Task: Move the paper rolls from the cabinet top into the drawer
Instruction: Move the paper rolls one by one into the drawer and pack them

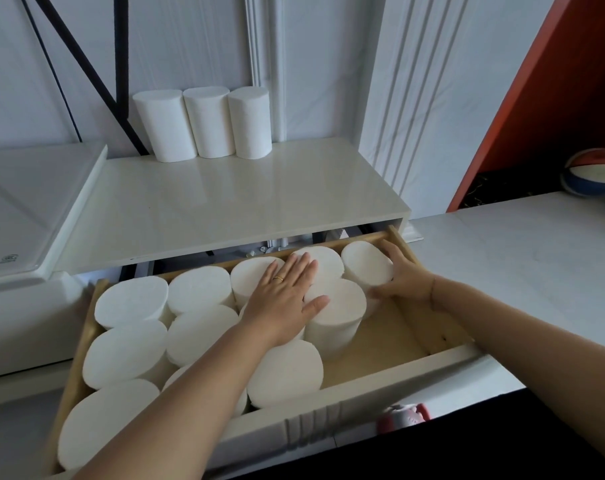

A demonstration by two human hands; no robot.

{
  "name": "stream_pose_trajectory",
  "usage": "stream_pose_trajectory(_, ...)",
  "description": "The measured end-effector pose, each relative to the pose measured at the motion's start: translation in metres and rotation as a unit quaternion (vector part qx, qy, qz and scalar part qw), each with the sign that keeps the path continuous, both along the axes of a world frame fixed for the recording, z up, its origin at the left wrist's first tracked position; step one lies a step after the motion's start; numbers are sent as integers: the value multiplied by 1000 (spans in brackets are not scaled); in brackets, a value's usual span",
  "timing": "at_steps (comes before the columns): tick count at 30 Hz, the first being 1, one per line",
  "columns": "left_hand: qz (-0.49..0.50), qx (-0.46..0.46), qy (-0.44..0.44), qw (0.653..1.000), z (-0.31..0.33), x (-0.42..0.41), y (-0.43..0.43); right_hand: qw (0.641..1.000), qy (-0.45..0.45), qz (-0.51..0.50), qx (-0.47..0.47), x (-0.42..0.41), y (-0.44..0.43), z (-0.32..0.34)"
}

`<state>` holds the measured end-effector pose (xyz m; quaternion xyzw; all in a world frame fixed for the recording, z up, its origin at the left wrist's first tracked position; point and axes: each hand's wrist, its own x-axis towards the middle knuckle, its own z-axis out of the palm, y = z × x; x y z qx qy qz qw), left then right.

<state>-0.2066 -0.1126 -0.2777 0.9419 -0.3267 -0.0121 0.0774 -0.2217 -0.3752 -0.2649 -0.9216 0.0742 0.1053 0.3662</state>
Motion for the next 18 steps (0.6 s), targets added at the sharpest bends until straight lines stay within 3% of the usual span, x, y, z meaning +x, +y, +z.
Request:
stream_pose_trajectory(6,3,-2,4,1000,-2,1,1,993,-13,13,119,10,7,31)
stream_pose_trajectory(11,-1,-6,5,1000,-2,0,1,995,-23,67,-67,23,19,29)
stream_pose_trajectory(18,-1,-4,-5,1000,-1,3,6,979,10,124,-163,17,11,34)
